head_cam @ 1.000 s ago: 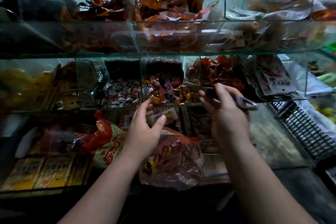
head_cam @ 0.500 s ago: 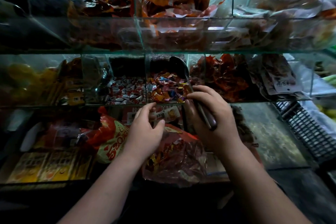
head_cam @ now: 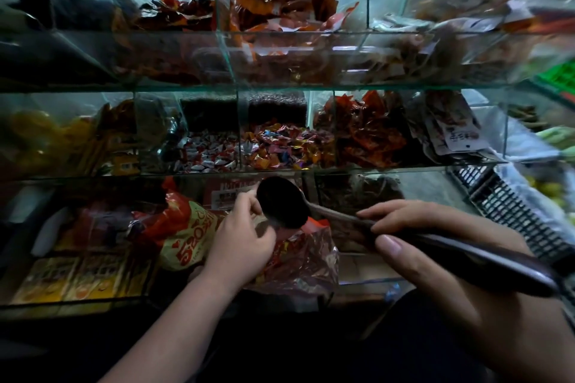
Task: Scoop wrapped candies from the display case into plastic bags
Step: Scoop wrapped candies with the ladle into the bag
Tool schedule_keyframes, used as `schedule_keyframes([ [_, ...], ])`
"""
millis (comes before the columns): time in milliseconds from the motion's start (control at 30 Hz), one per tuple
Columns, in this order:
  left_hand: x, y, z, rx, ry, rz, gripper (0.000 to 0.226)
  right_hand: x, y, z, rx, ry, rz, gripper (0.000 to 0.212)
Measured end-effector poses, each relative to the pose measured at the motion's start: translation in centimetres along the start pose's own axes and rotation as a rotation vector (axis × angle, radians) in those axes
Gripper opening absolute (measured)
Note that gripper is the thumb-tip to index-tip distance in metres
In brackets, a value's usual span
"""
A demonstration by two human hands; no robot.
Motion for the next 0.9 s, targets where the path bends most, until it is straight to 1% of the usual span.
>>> schedule_keyframes([
  [33, -0.2, 0.4, -0.1, -0.003, -0.056, -0.039, 0.041, -0.4, 0.5, 1.0, 0.006, -0.033, 0.044, 0.051],
  [67, -0.4, 0.6, -0.5, 0.001, -0.116, -0.067, 0.043, -1.5, 1.6, 1.4, 0.037, 0.043, 0.041, 0.044],
  [100, -0.5, 0.8, -1.0, 0.011, -0.175, -0.075, 0.038, -2.8, 2.1, 1.4, 0.123, 0.209, 0.018, 0.033],
  [133, -0.5, 1.0, -1.5, 0.018, -0.201, -0.068, 0.025, -3.3, 2.2, 1.3, 0.229, 0.297, 0.146, 0.019],
  [167, -0.6, 1.1, -2.0, 0.030, -0.214, -0.060, 0.022, -3.1, 1.9, 1.7, 0.350, 0.371, 0.394, 0.013],
  [200, -0.7, 1.3, -2.6, 0.039, -0.219, -0.052, 0.025, -3.8, 2.1, 2.5, 0.461, 0.390, 0.546, 0.004],
  [233, -0.8, 1.3, -3.2, 0.045, -0.216, -0.047, 0.031, -4.5, 1.7, 3.3, 0.503, 0.392, 0.574, 0.004],
  [300, -1.1, 1.3, -3.9, 0.048, -0.218, -0.032, 0.050, -5.8, -1.2, 5.0, 0.470, 0.387, 0.539, 0.007],
  [333, -1.1, 1.2, -4.0, 0.052, -0.216, -0.023, 0.055, -6.2, -3.2, 5.8, 0.449, 0.385, 0.538, 0.006],
  [433, -1.4, 0.9, -4.4, 0.073, -0.188, -0.041, 0.065, -7.5, -8.0, 8.8, 0.352, 0.381, 0.558, 0.009],
  [500, -1.6, 0.8, -4.8, 0.080, -0.166, -0.064, 0.069, -8.5, -10.4, 11.2, 0.229, 0.390, 0.547, 0.018],
  [567, -1.7, 1.0, -5.1, 0.084, -0.153, -0.064, 0.069, -8.9, -12.0, 12.7, 0.124, 0.480, 0.606, 0.027],
  [633, -2.0, 1.2, -5.2, 0.078, -0.140, -0.054, 0.070, -8.9, -12.8, 13.3, 0.078, 0.532, 0.707, 0.030],
  [700, -2.1, 1.5, -5.1, 0.071, -0.126, -0.052, 0.072, -9.1, -13.5, 13.6, 0.070, 0.548, 0.742, 0.028],
  [767, -2.3, 1.5, -5.1, 0.068, -0.107, -0.062, 0.073, -9.6, -13.9, 13.6, 0.083, 0.609, 0.779, 0.020],
  [833, -2.4, 1.4, -5.1, 0.071, -0.088, -0.081, 0.073, -9.9, -13.9, 13.4, 0.107, 0.559, 0.842, 0.012],
  [900, -2.5, 1.4, -5.1, 0.090, -0.067, -0.091, 0.075, -9.7, -13.5, 13.6, 0.038, 0.497, 0.905, 0.015],
])
Point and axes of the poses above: each hand's wrist, its own y-axis away from the middle knuckle, its own x-axis out of the back of the hand, z = x × y, the point moved 3 cm from there along -y, towards the middle knuckle, and after that the axes turned 4 degrees about x, right-handed, at the moved point
